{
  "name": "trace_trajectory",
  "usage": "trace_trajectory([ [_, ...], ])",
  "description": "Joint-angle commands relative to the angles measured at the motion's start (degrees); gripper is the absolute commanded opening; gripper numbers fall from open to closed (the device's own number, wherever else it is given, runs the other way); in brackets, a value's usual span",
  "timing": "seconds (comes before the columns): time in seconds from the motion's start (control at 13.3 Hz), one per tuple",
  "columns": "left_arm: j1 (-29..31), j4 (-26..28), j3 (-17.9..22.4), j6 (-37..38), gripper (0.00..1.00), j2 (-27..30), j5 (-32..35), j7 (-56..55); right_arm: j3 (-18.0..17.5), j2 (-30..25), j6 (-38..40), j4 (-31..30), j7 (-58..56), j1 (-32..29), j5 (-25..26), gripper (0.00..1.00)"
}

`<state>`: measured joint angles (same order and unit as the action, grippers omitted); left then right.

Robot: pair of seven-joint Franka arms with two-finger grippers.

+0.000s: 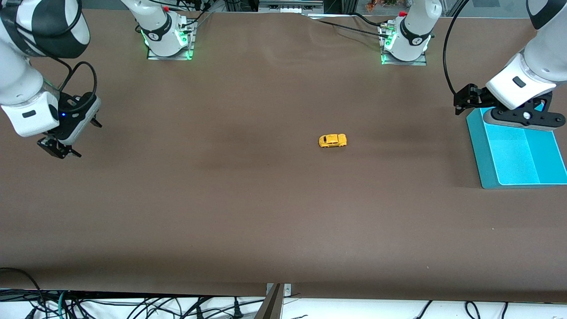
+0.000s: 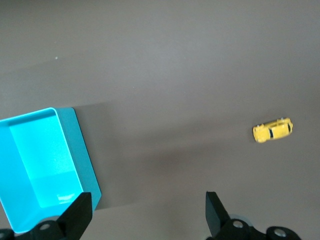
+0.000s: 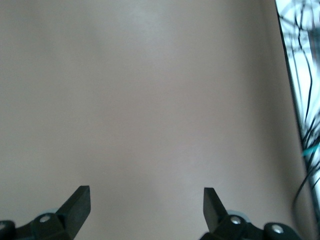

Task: Wind and store yellow beetle car
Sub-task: 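Move the left gripper from the cyan box over the rolled car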

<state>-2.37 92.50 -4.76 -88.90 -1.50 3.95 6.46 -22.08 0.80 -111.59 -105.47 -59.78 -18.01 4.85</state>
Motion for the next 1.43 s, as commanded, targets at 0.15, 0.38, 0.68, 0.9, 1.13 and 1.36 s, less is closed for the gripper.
trace_trajectory([
  [0.15, -1.1, -0.7, -1.6, 5.2, 1.0, -0.9, -2.4, 16.4, 2.7, -3.8, 5.1, 0.3, 24.7, 3.5, -1.9, 1.0],
  [0.38, -1.1, 3.2, -4.5, 7.5, 1.0, 0.0, -2.8, 17.3, 8.1, -3.9, 7.1, 0.6, 35.2, 7.1, -7.0, 1.0],
  [0.68, -1.2, 5.9, -9.5, 5.9, 1.0, 0.1, -4.0, 18.4, 10.9, -4.8, 11.5, 1.5, 48.0, 8.5, -7.8, 1.0],
  [0.9, -1.2, 12.7, -15.0, 1.9, 1.0, 0.1, -4.0, 19.7, 13.5, -5.3, 13.6, 2.2, 51.1, 10.9, -7.7, 1.0],
  [1.13, -1.3, 19.2, -18.2, -10.7, 1.0, -0.7, -3.8, 25.7, 13.8, -5.2, 14.3, 2.2, 51.1, 10.9, -7.3, 1.0],
  [1.36, -1.4, 26.7, -18.3, -24.5, 1.0, -2.7, -4.2, 39.1, 13.8, -4.8, 14.4, 2.6, 51.1, 10.9, -7.3, 1.0],
])
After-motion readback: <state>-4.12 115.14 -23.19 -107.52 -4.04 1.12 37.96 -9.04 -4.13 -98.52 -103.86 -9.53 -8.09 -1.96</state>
